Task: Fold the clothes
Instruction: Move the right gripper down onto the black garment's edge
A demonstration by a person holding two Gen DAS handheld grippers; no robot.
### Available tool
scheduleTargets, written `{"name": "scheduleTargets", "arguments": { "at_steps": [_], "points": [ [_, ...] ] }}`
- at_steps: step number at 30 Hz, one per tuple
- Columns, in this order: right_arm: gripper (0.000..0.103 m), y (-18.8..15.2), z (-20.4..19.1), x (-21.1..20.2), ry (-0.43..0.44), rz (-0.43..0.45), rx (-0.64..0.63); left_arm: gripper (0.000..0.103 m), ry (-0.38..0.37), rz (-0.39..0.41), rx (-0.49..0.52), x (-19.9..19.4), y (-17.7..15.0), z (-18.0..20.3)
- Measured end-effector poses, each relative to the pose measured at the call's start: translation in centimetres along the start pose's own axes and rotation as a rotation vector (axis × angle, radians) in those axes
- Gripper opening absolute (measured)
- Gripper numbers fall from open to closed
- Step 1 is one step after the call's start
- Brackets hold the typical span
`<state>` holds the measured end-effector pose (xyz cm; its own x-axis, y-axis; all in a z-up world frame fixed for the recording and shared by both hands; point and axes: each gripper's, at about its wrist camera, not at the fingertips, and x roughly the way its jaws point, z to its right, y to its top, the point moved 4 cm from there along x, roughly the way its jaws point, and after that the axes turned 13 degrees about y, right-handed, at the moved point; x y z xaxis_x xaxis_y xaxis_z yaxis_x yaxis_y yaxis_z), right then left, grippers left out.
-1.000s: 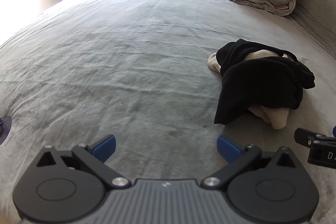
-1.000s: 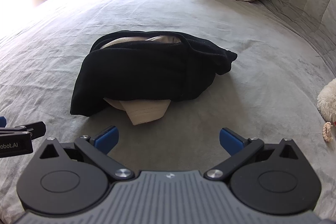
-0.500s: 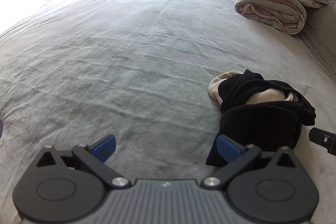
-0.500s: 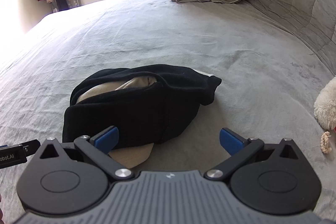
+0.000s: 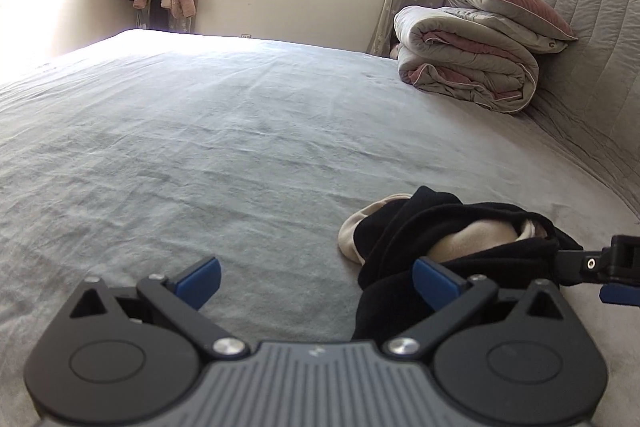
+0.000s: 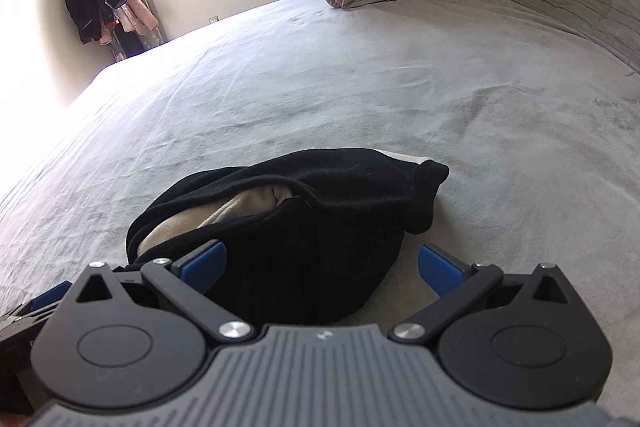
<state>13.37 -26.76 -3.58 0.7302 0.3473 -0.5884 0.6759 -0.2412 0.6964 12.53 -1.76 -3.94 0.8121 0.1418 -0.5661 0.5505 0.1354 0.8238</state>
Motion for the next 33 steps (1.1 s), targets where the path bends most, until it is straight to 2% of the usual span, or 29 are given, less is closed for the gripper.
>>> {"name": "scheduleTargets", "arguments": {
  "at_steps": [7, 13, 23, 27, 32, 33],
  "points": [
    [0.103, -1.6, 1.7, 2.8, 0.038, -0.078, 0.052, 0.103, -0.028, -0.104, -0.092, 2.6, -1.0, -0.5],
    [0.103, -2.5, 2.4, 3.3, 0.086, -0.067, 0.124, 0.103, 0.001, -0.180, -0.111, 3.8, -1.7, -0.7],
    [0.103, -3.7, 2.5, 1.9, 0.111, 0.020, 0.169, 0.103, -0.005, -0.153, -0.124, 2.5, -1.4, -1.2],
    [0.103, -3.6, 2.0, 1.4, 0.080, 0.005, 0.164, 0.103, 0.008, -0.153, -0.134, 2.0, -1.3, -1.4],
    [0.103, -3.3, 2.3, 0.8, 0.108, -0.033, 0.253, 0.103, -0.014, -0.157, -0.151, 1.2, -1.2, -1.7],
    [0.103, -3.2, 2.4, 0.5, 0.144, -0.033, 0.294, 0.103, -0.018, -0.158, -0.154, 1.1, -1.2, -1.7]
  ]
}}
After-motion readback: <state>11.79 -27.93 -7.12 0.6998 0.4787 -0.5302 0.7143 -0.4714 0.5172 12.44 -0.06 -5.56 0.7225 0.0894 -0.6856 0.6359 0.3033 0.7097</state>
